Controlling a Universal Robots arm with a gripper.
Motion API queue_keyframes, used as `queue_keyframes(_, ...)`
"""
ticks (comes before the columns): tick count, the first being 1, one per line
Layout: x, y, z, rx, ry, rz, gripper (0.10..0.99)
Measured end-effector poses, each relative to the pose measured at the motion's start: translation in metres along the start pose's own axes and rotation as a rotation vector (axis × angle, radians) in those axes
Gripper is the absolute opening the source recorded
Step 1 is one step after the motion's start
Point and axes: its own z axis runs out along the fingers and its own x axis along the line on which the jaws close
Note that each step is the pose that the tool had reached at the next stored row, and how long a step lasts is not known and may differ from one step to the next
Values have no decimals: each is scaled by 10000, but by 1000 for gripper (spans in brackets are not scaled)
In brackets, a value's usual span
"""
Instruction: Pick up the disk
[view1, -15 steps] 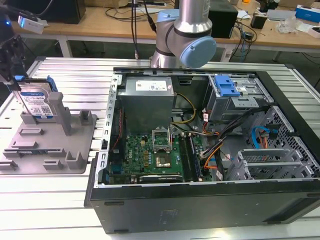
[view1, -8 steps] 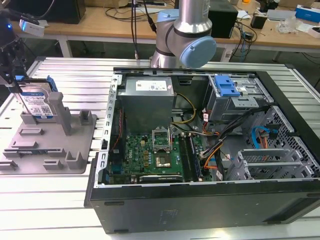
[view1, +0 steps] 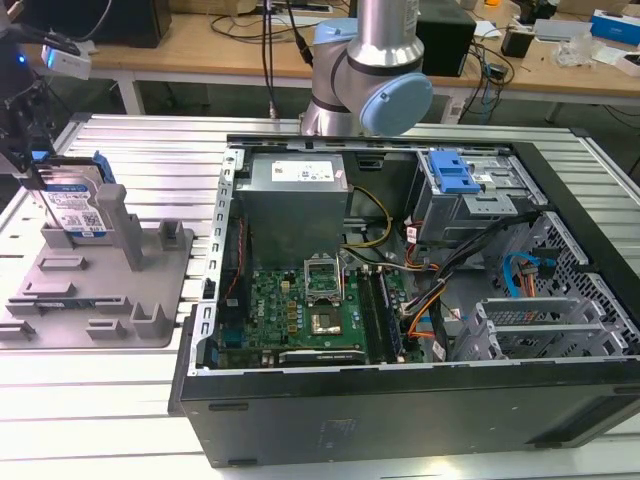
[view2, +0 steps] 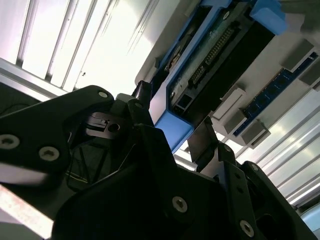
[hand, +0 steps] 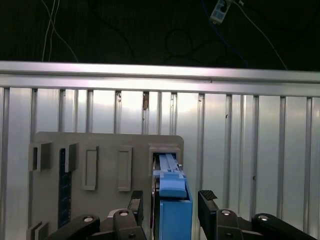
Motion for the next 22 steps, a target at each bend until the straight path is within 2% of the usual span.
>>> queue_keyframes(2, 0, 0, 11, -1, 0, 0, 541)
queue_keyframes(3, 0, 0, 17, 0, 0, 0, 471)
queue_keyframes(22, 0, 9, 55, 1, 0, 0, 471)
